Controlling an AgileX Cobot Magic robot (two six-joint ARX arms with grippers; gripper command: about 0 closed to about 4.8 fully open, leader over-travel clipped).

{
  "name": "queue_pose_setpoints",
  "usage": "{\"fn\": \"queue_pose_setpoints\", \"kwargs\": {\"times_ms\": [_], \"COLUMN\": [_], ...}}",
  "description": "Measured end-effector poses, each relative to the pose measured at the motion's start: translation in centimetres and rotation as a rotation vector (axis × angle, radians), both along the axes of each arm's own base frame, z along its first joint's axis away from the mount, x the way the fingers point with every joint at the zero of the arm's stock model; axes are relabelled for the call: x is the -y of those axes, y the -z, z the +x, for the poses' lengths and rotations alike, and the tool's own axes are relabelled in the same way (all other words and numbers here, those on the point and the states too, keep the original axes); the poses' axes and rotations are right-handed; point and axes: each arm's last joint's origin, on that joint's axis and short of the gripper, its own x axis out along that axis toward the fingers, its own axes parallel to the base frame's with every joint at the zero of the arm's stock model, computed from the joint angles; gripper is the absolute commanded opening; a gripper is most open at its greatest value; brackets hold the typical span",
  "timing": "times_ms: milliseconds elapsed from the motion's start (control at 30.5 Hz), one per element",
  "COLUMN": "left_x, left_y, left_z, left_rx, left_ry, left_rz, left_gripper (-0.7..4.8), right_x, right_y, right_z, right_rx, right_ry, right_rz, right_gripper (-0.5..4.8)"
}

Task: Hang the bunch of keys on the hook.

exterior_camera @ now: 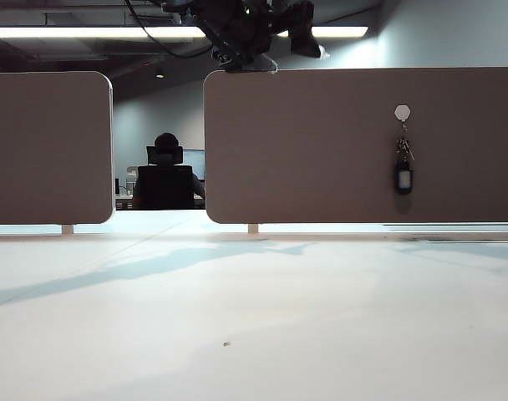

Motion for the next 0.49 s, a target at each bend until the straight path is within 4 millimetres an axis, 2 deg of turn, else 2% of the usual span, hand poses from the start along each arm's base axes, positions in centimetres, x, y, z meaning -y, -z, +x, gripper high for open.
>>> {"fn": "queue_pose_setpoints", "kwargs": {"times_ms": [65, 229, 262, 295, 360, 393, 426, 491], "left_x": [0.1, 0.5, 0.5, 0.5, 0.4, 0.3, 0.2, -0.2], "left_y": [0.0, 0.7, 0.9, 1.3, 2.0, 2.3, 2.7, 3.0], "left_z": [-0.1, -0.5, -0.6, -0.7, -0.9, -1.0, -1.2, -1.9], "left_rx": [-0.025, -0.161, -0.190, -0.232, -0.309, -0.347, -0.399, -0.487], "left_ry": [0.040, 0.118, 0.130, 0.147, 0.168, 0.174, 0.172, 0.164], "left_rz": [-0.031, -0.055, -0.052, -0.043, -0.011, 0.005, 0.029, 0.075], "left_gripper": [4.79, 4.67, 4.29, 3.49, 1.27, -0.17, 0.06, -0.06], "right_x": [0.0, 0.1, 0.1, 0.1, 0.1, 0.1, 0.1, 0.1], "right_y": [0.0, -0.8, -0.9, -0.8, -0.4, -0.1, 0.4, 1.4], "right_z": [-1.6, -7.5, -8.9, -10.1, -12.5, -13.5, -14.6, -16.4], "right_rx": [-0.006, 0.031, 0.046, 0.050, 0.051, 0.051, 0.048, 0.035], "right_ry": [0.000, 0.002, 0.001, 0.001, 0.002, 0.002, 0.002, 0.001], "right_rz": [0.000, 0.000, 0.000, 0.000, 0.000, 0.000, 0.000, 0.000], "right_gripper": [-0.09, -0.09, -0.09, -0.09, -0.09, -0.09, -0.09, -0.09]}}
